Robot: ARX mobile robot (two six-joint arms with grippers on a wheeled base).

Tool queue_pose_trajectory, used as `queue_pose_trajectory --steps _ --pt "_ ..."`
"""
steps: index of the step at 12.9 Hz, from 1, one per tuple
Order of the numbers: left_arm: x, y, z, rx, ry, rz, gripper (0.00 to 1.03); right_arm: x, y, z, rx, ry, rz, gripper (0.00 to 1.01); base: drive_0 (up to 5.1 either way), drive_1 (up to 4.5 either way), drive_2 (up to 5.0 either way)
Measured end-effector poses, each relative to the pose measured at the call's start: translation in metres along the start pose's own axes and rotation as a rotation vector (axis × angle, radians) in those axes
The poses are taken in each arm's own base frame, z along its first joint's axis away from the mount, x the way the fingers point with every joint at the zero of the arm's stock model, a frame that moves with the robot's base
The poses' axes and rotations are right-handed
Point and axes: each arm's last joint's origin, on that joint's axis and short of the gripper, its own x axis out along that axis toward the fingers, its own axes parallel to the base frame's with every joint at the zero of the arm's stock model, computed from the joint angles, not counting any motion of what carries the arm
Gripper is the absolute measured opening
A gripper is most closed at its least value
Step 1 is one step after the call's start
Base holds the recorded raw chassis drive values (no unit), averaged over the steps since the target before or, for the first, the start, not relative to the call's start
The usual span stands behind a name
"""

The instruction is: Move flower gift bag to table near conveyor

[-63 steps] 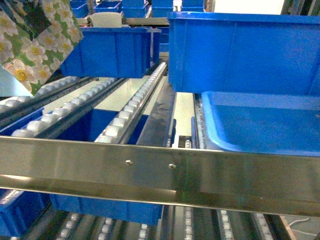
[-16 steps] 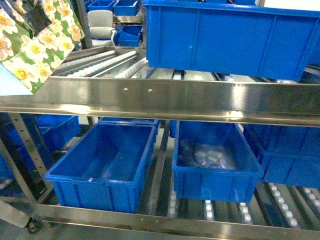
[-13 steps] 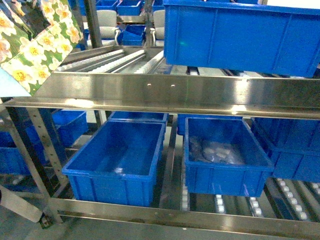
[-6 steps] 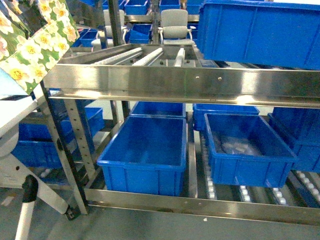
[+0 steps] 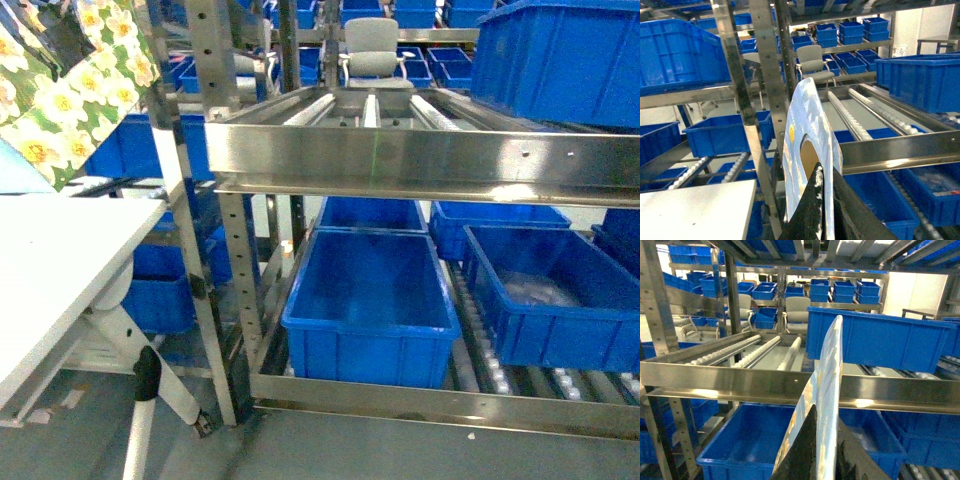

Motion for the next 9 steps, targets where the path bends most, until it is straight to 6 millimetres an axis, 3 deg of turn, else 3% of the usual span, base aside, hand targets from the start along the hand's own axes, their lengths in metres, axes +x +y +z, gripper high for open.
queue_pose_trajectory --steps 9 --pt "-0.0001 0.0000 0.0000 0.000 0.000 0.000 0.02 -0.0001 0.0000 -0.0001 -0.002 0.001 0.000 0.03 -5.0 1.75 3.0"
